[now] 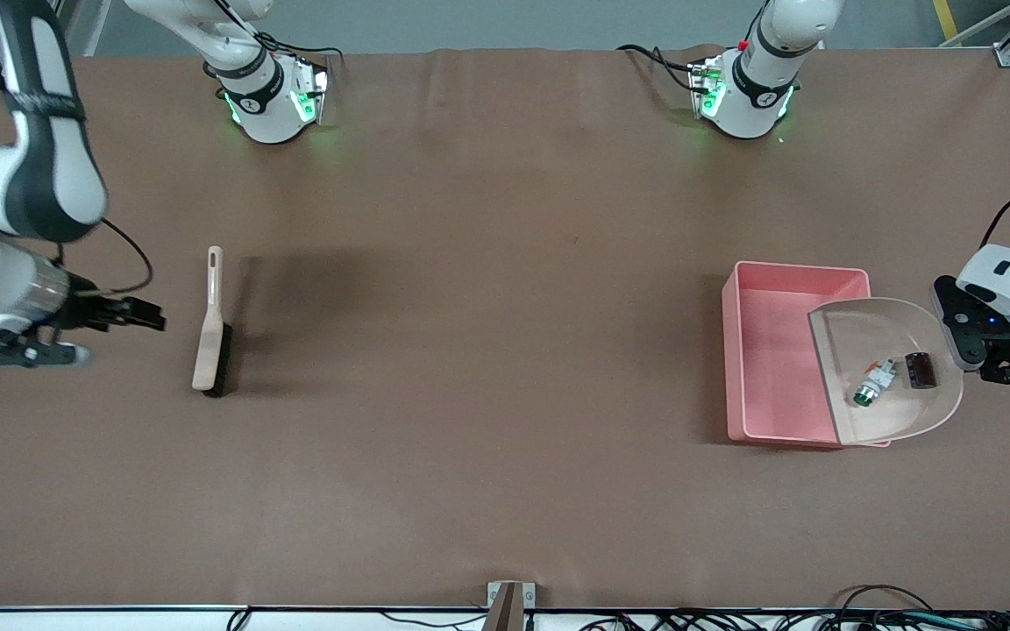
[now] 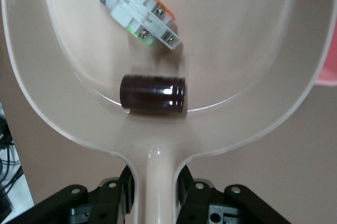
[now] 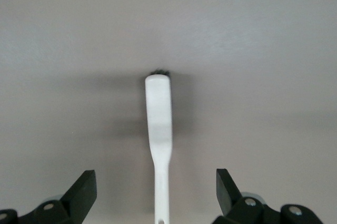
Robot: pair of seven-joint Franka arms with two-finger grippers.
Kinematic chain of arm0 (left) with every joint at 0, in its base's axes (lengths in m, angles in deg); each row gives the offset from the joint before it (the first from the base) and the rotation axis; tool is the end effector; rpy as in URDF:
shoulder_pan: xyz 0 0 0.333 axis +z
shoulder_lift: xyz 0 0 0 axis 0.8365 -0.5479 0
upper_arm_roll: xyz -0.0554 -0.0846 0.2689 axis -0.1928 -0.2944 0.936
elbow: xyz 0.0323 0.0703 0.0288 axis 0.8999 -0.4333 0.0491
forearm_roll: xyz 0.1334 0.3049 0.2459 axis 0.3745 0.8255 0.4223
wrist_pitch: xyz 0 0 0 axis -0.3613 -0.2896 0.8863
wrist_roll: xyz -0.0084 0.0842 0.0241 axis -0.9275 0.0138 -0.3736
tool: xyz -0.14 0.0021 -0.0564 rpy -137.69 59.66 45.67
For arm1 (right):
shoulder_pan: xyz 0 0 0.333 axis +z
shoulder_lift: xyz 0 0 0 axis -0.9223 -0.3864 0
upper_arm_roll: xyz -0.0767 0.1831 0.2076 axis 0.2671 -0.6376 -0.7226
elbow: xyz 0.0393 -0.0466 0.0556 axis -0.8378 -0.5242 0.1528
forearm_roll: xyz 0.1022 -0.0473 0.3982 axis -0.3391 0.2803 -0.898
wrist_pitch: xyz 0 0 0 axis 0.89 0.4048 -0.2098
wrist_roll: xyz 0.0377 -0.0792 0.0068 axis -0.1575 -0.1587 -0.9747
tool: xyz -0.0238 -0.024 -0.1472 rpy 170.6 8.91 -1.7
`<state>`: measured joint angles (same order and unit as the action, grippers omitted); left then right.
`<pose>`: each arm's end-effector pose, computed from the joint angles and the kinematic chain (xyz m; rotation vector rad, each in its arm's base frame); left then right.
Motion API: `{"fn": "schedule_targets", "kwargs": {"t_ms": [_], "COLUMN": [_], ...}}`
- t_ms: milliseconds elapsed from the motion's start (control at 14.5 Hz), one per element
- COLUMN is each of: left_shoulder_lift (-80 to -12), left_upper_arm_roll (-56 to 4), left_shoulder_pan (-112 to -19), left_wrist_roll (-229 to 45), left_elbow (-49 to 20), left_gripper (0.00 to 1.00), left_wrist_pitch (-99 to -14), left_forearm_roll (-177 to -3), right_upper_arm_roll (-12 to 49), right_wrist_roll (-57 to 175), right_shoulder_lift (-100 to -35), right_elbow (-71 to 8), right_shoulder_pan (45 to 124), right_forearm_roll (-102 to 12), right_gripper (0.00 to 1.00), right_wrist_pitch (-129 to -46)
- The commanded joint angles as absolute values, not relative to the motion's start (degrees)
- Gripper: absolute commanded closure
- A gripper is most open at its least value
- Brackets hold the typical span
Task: Clean e-waste and dump in bin
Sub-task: 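Tilt the dustpan over the bin while the right gripper lowers the brush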
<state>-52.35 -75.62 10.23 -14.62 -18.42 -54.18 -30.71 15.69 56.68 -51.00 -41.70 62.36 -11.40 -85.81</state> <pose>0.6379 0.1128 0.3192 -2.0382 2.0254 0.1856 0.5929 -0.0753 0.3440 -3.0890 0.0479 0.0708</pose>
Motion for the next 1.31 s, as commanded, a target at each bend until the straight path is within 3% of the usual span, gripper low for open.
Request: {"fn": "schedule_targets", "kwargs": {"t_ms": [0, 275, 550, 825, 1238], "left_shoulder_lift": [-51.2, -51.2, -51.6, -51.0, -51.4], "left_upper_arm_roll": [-74.6, -74.5, -74.5, -75.3, -77.2], "left_shoulder_pan": [10.5, 9.4, 7.0, 4.7, -5.1], "left_wrist_roll": [-13.5, -15.8, -17.5, -17.1, -17.7], "left_elbow": [-20.1, -20.9, -21.4, -19.3, -9.5], "left_gripper": [1.00, 1.00, 1.00, 1.00, 1.00], "left_wrist_pitch": [-54.9, -54.3, -53.0, -52.2, -51.3], "left_forearm_roll": [-27.1, -19.7, -14.8, -14.0, -19.8], "right_upper_arm_roll": [14.7, 14.7, 14.0, 14.1, 14.3], "right_wrist_roll": [56.7, 58.0, 58.0, 57.8, 57.8], "right_shoulder_lift": [-42.7, -34.7, -30.5, -31.4, -38.1], "right_elbow": [-43.8, -41.4, -40.7, -35.2, -25.6], "right_shoulder_pan": [60.2, 60.1, 60.5, 60.9, 61.5], "right_forearm_roll": [-8.2, -6.7, -6.7, -6.8, -7.6], "right_gripper": [0.00, 0.00, 0.00, 0.00, 0.00], "right_wrist_pitch": [-82.2, -71.8, -70.7, -68.5, -66.8]}}
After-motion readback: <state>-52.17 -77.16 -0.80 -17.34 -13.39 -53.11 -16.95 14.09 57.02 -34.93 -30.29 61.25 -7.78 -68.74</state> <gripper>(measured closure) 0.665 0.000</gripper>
